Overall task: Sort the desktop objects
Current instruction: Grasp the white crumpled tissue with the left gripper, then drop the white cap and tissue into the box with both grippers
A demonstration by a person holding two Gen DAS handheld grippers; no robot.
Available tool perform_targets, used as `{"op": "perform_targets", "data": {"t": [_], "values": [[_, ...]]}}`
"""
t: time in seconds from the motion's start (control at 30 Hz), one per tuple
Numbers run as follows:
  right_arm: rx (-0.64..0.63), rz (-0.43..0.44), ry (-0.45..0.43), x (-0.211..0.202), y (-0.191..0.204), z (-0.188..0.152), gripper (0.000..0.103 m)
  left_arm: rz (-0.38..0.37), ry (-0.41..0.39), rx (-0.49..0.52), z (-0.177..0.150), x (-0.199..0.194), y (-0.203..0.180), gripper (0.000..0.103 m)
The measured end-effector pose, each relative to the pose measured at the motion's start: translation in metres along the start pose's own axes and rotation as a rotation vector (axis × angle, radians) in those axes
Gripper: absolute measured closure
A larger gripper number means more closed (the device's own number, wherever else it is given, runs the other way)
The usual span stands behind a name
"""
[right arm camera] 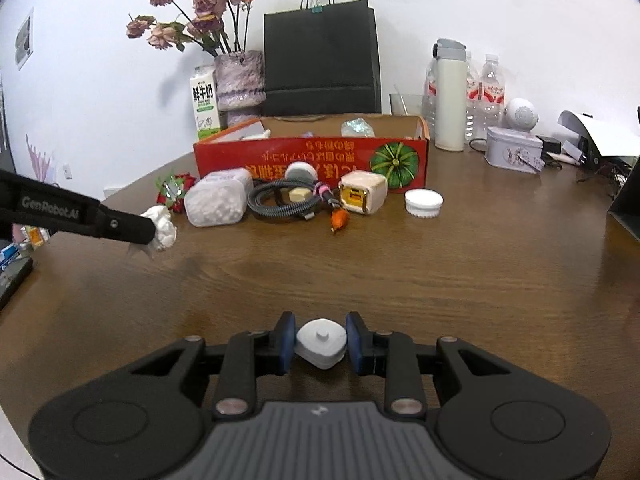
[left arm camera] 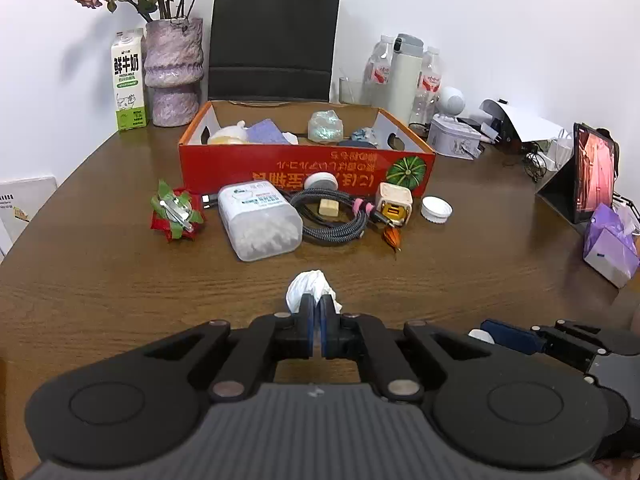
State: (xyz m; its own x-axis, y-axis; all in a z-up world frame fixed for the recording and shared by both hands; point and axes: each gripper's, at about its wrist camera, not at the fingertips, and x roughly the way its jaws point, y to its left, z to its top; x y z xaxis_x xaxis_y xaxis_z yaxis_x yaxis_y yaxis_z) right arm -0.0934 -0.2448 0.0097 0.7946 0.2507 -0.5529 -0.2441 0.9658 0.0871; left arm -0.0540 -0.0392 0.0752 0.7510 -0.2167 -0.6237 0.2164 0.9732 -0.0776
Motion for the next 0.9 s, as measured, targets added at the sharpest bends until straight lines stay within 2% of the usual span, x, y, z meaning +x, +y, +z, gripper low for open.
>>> {"op": "perform_targets", "data": {"t": [0.4, 0.57, 0.77, 0.9], "values": [[-0.006, 0.014, -0.042, 0.005, 0.021, 0.022, 0.077, -0.020, -0.003, -0.012, 0.010, 0.002, 0.010, 0.099], [0.004, 0.002, -0.091, 0.003, 0.021, 0.041, 0.077, -0.038, -0.033, -0.015, 0.020, -0.001, 0.016, 0.099], [0.065, -0.026, -0.186, 0.006, 0.002, 0.095, 0.077, -0.106, -0.087, -0.061, 0.075, 0.011, 0.030, 0.100], [0.109, -0.021, -0.226, 0.022, -0.014, 0.138, 0.077, -0.132, -0.086, -0.072, 0.131, 0.045, 0.036, 0.100]]}}
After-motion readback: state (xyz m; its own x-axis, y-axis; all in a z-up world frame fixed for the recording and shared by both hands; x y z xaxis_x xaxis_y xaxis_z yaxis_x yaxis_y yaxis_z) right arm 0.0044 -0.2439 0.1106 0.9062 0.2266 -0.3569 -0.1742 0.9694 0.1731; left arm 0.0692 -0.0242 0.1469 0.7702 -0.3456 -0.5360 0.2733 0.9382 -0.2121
